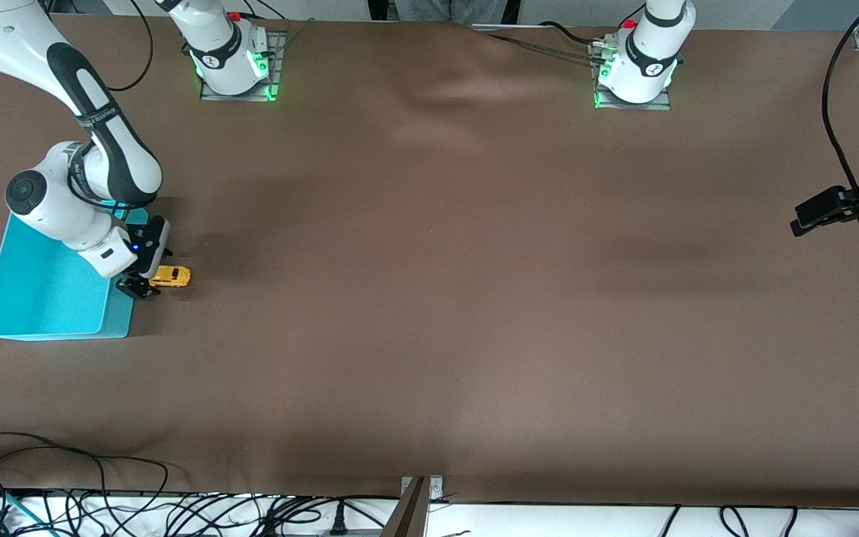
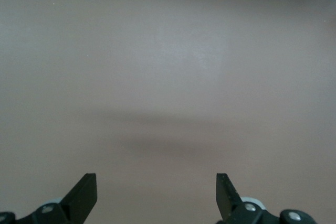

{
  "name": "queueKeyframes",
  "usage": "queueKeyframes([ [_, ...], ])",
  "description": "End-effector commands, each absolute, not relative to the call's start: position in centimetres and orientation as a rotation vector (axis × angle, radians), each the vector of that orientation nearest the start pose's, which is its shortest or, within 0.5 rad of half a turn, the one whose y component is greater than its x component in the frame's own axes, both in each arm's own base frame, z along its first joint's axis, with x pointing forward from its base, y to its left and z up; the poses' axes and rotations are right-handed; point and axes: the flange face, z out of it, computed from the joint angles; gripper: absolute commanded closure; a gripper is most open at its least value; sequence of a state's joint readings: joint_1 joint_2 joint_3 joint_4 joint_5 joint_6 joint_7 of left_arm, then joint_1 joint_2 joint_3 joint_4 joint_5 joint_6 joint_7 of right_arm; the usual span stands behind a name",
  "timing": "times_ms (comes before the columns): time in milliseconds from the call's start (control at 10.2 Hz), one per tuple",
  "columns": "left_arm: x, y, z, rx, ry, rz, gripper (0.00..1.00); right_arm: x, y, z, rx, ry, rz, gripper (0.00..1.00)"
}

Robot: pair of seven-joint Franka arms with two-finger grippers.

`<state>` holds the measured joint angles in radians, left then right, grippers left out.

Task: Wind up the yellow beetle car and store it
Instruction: 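Close the right gripper on the yellow car beside the bin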

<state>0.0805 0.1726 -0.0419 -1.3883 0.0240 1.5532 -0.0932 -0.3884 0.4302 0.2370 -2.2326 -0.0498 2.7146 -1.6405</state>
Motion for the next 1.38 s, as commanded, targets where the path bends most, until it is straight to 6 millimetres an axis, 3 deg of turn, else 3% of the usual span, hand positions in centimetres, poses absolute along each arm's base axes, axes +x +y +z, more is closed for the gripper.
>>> queueKeyframes([
  [0, 59.7, 2.7, 61.3, -3.145, -0.179, 0.012, 0.00, 54.0, -8.3, 17.6, -2.275, -2.172, -0.176, 0.06],
  [197, 59.7, 3.0, 60.9, -3.146, -0.145, 0.024, 0.00, 53.8, -8.6, 17.8, -2.236, -2.214, -0.170, 0.53],
  [295, 59.7, 3.0, 60.9, -3.147, -0.140, 0.024, 0.00, 53.7, -8.7, 18.0, -2.199, -2.241, -0.153, 0.83],
  [394, 59.7, 3.0, 60.9, -3.147, -0.140, 0.024, 0.00, 53.6, -8.4, 18.6, -2.181, -2.234, -0.126, 1.00],
  [689, 59.7, 3.3, 60.8, -3.146, -0.145, 0.026, 0.00, 53.9, -6.0, 22.5, -2.117, -2.269, -0.083, 1.00],
  [984, 59.8, 3.9, 60.2, -3.148, -0.160, 0.046, 0.00, 53.1, -4.1, 26.8, -2.029, -2.294, 0.023, 1.00],
  [1279, 60.0, 3.6, 59.8, -3.149, -0.150, 0.058, 0.00, 52.3, -4.7, 31.5, -1.923, -2.368, 0.082, 1.00],
])
